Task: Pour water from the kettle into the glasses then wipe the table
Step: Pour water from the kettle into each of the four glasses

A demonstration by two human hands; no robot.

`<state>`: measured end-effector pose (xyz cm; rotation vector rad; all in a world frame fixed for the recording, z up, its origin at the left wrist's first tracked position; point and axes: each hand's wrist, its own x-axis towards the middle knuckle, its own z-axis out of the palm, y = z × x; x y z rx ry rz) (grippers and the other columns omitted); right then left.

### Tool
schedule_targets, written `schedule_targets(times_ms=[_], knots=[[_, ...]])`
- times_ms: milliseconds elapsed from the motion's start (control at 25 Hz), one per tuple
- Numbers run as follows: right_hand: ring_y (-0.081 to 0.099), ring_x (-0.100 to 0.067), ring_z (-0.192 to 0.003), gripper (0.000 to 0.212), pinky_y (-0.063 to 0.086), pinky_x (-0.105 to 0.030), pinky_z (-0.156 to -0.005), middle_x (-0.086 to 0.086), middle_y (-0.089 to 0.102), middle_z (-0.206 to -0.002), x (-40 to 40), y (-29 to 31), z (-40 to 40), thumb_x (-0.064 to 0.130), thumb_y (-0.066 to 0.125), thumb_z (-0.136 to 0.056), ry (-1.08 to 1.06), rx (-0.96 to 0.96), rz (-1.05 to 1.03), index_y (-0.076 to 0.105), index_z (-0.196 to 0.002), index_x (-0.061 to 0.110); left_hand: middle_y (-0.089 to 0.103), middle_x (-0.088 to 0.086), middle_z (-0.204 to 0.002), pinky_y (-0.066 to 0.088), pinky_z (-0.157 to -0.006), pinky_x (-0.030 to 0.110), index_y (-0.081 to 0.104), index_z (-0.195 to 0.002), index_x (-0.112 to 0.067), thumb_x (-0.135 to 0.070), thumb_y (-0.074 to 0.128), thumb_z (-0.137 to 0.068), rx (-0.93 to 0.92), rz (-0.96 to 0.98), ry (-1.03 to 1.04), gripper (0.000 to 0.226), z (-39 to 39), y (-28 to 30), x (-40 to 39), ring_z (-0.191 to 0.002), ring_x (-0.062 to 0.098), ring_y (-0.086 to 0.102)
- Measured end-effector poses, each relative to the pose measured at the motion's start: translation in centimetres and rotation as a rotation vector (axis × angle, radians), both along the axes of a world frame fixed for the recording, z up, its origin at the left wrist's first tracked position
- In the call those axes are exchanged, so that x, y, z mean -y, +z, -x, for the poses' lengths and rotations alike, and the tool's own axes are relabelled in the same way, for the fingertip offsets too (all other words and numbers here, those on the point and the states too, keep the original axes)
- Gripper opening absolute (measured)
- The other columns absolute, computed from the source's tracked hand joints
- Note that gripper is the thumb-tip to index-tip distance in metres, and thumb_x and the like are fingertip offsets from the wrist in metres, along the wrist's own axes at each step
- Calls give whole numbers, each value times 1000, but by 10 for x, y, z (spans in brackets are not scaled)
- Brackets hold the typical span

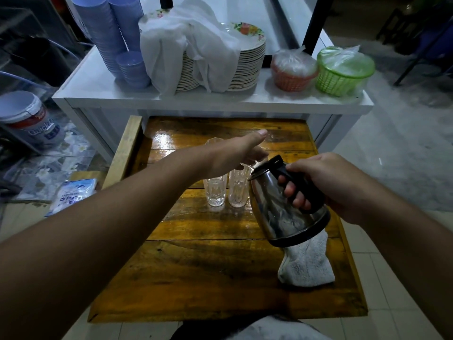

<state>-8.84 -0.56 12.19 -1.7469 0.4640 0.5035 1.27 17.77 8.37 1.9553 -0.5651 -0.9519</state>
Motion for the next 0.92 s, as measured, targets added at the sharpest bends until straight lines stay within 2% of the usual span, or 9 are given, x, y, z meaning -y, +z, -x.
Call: schedule_targets(times_ms=[440,520,600,760,920], knots=[[63,-19,-51,34,48,-26,-46,-12,69,-68,-12,7,-5,20,53,-101,-46,-10,-73,72,-101,-8,46,9,-152,35,-97,26,43,-148,-12,-67,9,-92,10,28,-55,85,-14,-2,-6,-137,18,43],[64,-19,-53,34,49,-27,-48,-13,70,-71,-15,8,-5,20,54,-100,-53,-22,-105,72,-103,-8,46,9,-152,35,-96,24,42,-148,-11,-62,7,-97,5,22,-60,81,-15,0,-6,-137,18,43],[65,-20,-55,34,50,-27,-49,-14,71,-73,-17,8,-4,20,54,-100,-56,-25,-122,71,-106,-9,45,10,-153,34,-98,26,42,-148,-11,-59,5,-99,1,17,-72,78,-17,1,-7,-138,19,42],[65,-18,-55,34,52,-26,-49,-13,70,-72,-20,9,-3,20,53,-100,-69,-27,-158,70,-107,-9,46,10,-152,32,-107,32,43,-148,-12,-67,8,-91,-13,32,-97,87,-19,-1,-9,-139,19,42],[65,-17,-54,35,53,-24,-48,-12,70,-73,-20,11,-2,22,52,-100,-81,-40,-182,70,-107,-7,47,10,-152,32,-110,36,44,-147,-12,-67,7,-92,-7,33,-101,86,-19,-1,-8,-139,21,42]])
